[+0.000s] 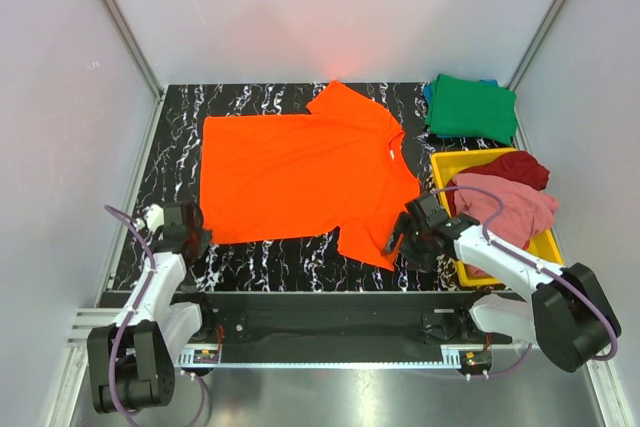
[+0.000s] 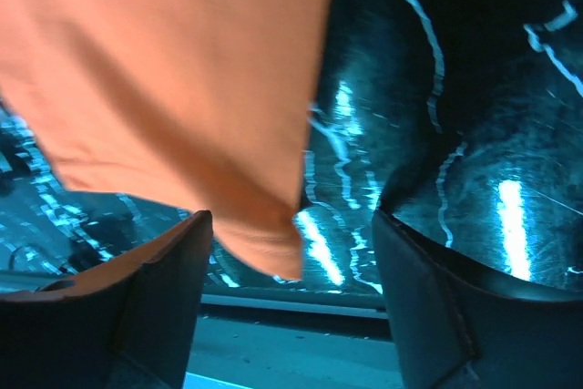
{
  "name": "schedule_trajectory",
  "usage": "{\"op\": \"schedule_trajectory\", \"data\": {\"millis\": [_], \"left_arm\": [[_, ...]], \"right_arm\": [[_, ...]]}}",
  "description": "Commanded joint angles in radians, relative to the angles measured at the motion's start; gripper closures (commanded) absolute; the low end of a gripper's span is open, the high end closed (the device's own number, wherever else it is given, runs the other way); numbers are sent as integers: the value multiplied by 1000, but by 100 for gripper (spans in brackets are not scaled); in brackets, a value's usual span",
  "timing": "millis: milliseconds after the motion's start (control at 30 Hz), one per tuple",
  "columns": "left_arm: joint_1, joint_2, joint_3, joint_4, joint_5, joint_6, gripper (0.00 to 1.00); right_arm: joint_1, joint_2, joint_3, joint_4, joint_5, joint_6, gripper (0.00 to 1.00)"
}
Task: Fold and stack the t-shirts
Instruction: Flatten the tshirt out, then fold the tshirt
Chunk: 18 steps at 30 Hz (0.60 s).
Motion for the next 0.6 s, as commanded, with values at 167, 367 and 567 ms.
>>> {"op": "schedule_trajectory", "data": {"millis": [167,367,567], "left_arm": [[13,-17,-2,48,9,16,89],[21,-35,-11,45,13,17,92],[33,-41,-11,48,26,22,100]], "right_arm": [[35,29,-59,84,-20,69,34],[41,32,-79,122,-37,77,50],[41,3,-84,122,-12,76,73]]}}
